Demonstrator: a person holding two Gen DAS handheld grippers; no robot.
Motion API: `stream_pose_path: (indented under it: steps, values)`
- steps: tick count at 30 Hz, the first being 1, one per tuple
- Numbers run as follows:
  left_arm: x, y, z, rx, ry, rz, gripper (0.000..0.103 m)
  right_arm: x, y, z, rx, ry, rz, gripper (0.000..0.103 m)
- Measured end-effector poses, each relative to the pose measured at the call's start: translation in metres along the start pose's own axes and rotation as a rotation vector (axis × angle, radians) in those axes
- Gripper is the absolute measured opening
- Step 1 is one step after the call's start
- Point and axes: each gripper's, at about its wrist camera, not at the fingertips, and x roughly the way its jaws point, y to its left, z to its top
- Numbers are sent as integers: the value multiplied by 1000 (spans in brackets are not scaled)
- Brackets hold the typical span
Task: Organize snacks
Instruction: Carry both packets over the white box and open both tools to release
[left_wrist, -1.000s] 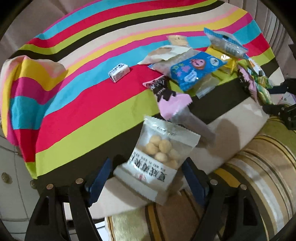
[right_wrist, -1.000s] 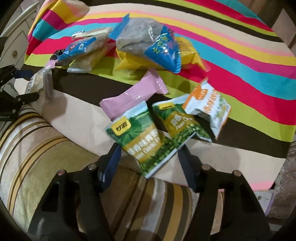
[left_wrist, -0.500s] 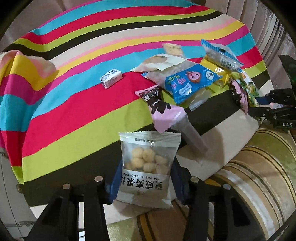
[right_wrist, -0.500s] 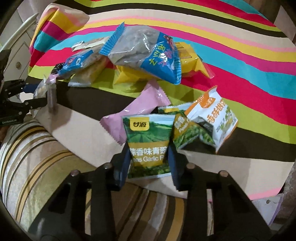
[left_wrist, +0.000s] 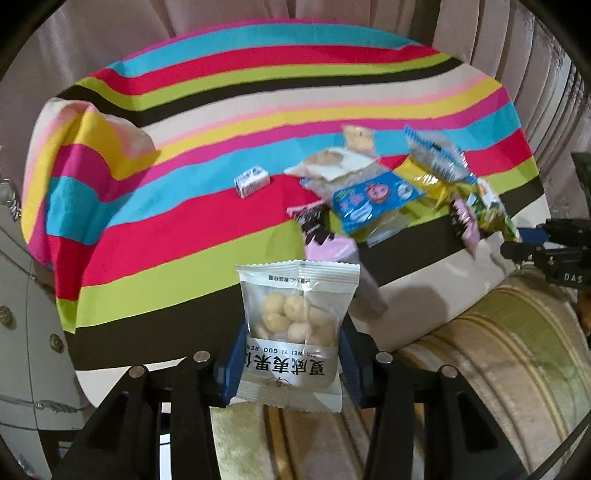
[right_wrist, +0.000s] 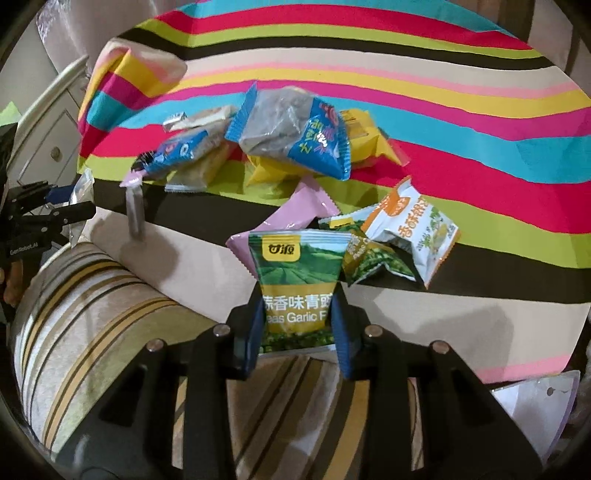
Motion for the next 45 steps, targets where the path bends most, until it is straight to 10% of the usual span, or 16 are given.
stream_pose_path:
  steps: [22,45]
  values:
    - [-23,-174,39,218,-80,-266,45,-76,-85,-70,241,-113,-81,37]
    - [-14,-350,54,388,6,-564,46,-123,-213,-156,536,-169,-261,37]
